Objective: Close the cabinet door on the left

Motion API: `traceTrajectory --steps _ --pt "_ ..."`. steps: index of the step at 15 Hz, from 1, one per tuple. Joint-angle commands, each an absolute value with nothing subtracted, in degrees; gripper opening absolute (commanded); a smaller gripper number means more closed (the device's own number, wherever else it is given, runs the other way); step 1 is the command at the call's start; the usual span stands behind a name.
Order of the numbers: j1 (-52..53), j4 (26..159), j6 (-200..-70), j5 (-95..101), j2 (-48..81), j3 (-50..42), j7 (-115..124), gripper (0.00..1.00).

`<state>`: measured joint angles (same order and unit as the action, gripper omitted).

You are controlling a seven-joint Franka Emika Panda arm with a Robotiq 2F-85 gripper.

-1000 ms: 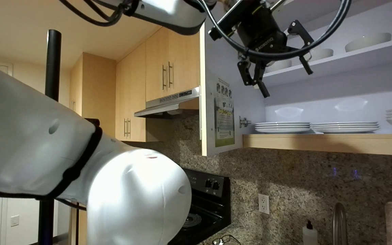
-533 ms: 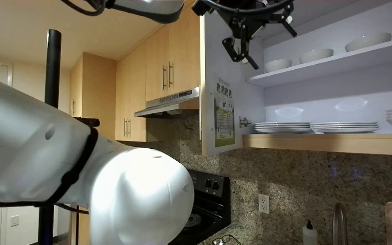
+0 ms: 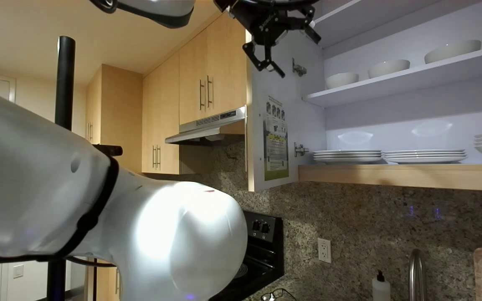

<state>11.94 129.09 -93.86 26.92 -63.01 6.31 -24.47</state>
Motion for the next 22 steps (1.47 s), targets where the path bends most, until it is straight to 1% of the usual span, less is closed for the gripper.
traceTrajectory --steps 1,3,12,13,17,22 --pt "17.88 130.48 -95.09 22.87 -63.19 5.64 -25.27 1.0" --pt "18.08 130.7 -94.96 21.07 -63.02 6.5 -22.14 1.0" --pt "8.68 125.17 -89.51 13.56 -54.6 10.44 -1.05 1.0" --pt "10.71 127.56 -91.74 15.28 -56.59 9.47 -4.94 1.0" --pt "10.3 127.27 -91.74 15.24 -56.08 9.71 -4.4 1.0" --pt "13.8 131.37 -94.02 12.95 -59.63 12.44 -4.04 1.0"
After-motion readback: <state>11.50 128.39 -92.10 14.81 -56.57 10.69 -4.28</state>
